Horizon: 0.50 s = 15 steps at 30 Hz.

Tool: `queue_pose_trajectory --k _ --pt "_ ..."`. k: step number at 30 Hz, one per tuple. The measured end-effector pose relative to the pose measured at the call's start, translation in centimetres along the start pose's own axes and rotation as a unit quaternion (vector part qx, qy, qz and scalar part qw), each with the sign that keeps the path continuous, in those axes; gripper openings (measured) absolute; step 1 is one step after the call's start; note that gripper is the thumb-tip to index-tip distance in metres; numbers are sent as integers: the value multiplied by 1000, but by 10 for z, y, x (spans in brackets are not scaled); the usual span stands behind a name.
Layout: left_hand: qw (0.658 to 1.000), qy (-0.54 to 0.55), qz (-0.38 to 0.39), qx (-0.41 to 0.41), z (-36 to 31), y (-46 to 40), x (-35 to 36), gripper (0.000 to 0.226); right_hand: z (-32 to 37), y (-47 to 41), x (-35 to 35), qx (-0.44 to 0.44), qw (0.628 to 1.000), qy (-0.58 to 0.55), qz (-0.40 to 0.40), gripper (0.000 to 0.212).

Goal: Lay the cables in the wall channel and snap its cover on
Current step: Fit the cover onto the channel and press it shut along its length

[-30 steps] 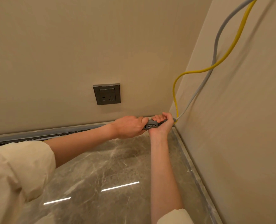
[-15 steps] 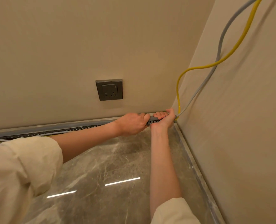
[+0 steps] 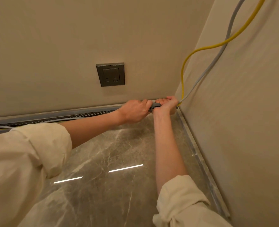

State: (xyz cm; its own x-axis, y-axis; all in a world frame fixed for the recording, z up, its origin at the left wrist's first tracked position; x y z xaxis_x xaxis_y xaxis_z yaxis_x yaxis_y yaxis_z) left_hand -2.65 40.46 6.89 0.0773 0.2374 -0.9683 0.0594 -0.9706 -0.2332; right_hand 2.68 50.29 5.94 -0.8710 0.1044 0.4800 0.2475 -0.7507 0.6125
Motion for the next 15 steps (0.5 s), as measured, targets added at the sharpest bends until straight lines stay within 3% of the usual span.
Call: queue_pose_trajectory --k 6,15 --pt "1000 6 0 -1 2 -1 5 27 -2 1 -1 -4 1000 4 18 34" --pt "999 -22 27 -13 3 -1 13 30 -5 -2 -5 3 998 51 -28 32"
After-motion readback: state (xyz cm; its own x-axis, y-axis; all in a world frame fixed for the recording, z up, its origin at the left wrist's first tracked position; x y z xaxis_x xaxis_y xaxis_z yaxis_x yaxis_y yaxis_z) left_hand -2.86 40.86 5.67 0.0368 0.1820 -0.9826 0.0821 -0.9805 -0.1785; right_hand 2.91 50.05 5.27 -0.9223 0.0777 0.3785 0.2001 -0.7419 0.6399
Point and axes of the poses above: each hand's wrist, its own y-axis away from the middle knuckle, its own x-axis out of the palm, z = x × y, the point moved 3 cm from there along -y, towards the middle knuckle, and after that the axes turned 12 degrees about y, right-handed, at the moved point
